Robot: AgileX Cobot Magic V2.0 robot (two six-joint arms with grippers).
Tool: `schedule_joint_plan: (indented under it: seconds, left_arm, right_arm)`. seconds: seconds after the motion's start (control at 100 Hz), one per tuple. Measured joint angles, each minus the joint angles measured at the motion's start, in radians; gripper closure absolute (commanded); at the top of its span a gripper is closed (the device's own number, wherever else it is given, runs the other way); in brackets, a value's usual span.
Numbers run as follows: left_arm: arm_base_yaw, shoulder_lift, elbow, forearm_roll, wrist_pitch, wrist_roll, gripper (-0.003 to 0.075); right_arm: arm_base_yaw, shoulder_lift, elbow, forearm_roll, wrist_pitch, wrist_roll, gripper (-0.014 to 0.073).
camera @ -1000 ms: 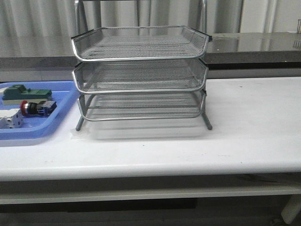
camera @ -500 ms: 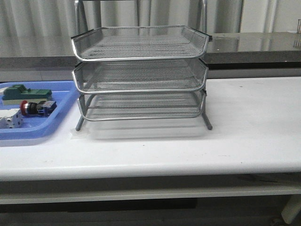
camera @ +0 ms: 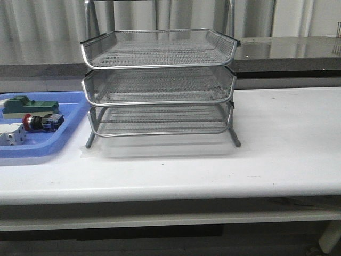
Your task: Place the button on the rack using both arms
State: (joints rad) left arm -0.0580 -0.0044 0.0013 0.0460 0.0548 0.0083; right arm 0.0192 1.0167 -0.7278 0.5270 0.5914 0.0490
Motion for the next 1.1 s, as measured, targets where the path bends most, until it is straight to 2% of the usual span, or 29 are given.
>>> schedule_joint_plan:
  seconds: [0.17, 0.46, 0.6, 0.76, 1.1]
  left_arm:
    - [0.0, 0.0, 0.0, 0.0, 0.0, 0.0, 0.0741]
    - [0.0, 0.0, 0.0, 0.0, 0.0, 0.0, 0.0741]
    - [0.0, 0.0, 0.0, 0.0, 0.0, 0.0, 0.0741]
    - [0.0, 0.0, 0.0, 0.0, 0.0, 0.0, 0.0741]
    - [0.0, 0.0, 0.0, 0.0, 0.0, 0.0, 0.0741]
  right_arm:
    - [0.017, 0.097, -0.001, 0.115, -0.056, -0.049, 0.0192]
    - [0.124, 0.304, -0.02, 0.477, -0.206, -0.327, 0.0192]
    - [0.159, 0.407, -0.07, 0.604, -0.231, -0.459, 0.0192]
    - [0.179, 0.516, -0.144, 0.686, -0.231, -0.548, 0.0192]
    - [0.185, 0.656, -0.253, 0.723, -0.223, -0.583, 0.0192]
